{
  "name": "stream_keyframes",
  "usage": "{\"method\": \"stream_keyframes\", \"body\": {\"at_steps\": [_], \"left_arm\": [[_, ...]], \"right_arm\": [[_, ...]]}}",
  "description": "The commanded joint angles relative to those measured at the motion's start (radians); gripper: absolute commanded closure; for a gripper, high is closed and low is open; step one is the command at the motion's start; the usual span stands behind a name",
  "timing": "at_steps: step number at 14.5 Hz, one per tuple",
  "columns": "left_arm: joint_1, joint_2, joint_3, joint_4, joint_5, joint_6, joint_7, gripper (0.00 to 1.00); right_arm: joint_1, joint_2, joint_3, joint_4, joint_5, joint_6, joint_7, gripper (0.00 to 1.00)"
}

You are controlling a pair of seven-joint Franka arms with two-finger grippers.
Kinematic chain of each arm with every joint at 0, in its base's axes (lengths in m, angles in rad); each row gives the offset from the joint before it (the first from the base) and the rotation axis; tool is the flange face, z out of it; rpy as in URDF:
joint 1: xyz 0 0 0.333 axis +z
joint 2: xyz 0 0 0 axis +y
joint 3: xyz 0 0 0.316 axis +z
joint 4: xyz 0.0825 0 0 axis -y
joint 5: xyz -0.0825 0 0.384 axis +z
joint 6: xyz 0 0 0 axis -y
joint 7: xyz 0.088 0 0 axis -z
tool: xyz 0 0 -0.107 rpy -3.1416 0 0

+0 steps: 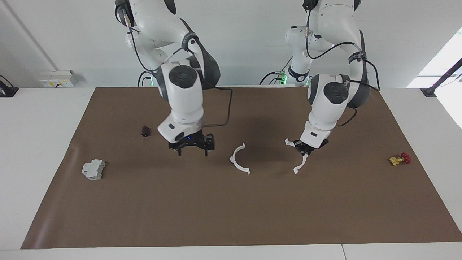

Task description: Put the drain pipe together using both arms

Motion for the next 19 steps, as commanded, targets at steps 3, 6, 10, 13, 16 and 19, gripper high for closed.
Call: {"method": "stream_keyframes", "body": {"at_steps": [3,6,10,13,16,19], "left_arm": [[-0.109,0.103,0.013,0.072,0.042,0.022,-0.202,1.0],[-0.161,0.143,0.014,0.072,0.054,0.085,-0.257,1.0],[-0.189,0.16,0.013,0.067,0.057,0.14,-0.279,1.0],[-0.218,0.158,0.014,0.049,0.066,0.143,-0.28,1.0],[-0.239,0.154,0.014,0.039,0.068,0.131,-0.294,1.0],[-0.262,0.143,0.016,0.013,0.071,0.129,-0.326,1.0]], "right_arm": [[-0.198,-0.225,0.006,-0.024,0.033,-0.262,-0.198,0.0],[-0.249,-0.313,0.004,-0.103,0.033,-0.327,-0.292,0.0],[-0.284,-0.394,0.004,-0.272,0.033,-0.253,-0.319,0.0],[-0.289,-0.44,0.004,-0.3,0.033,-0.238,-0.35,0.0],[-0.297,-0.427,0.004,-0.291,0.025,-0.225,-0.358,0.0],[-0.297,-0.386,0.002,-0.253,0.056,-0.235,-0.352,0.0]]}}
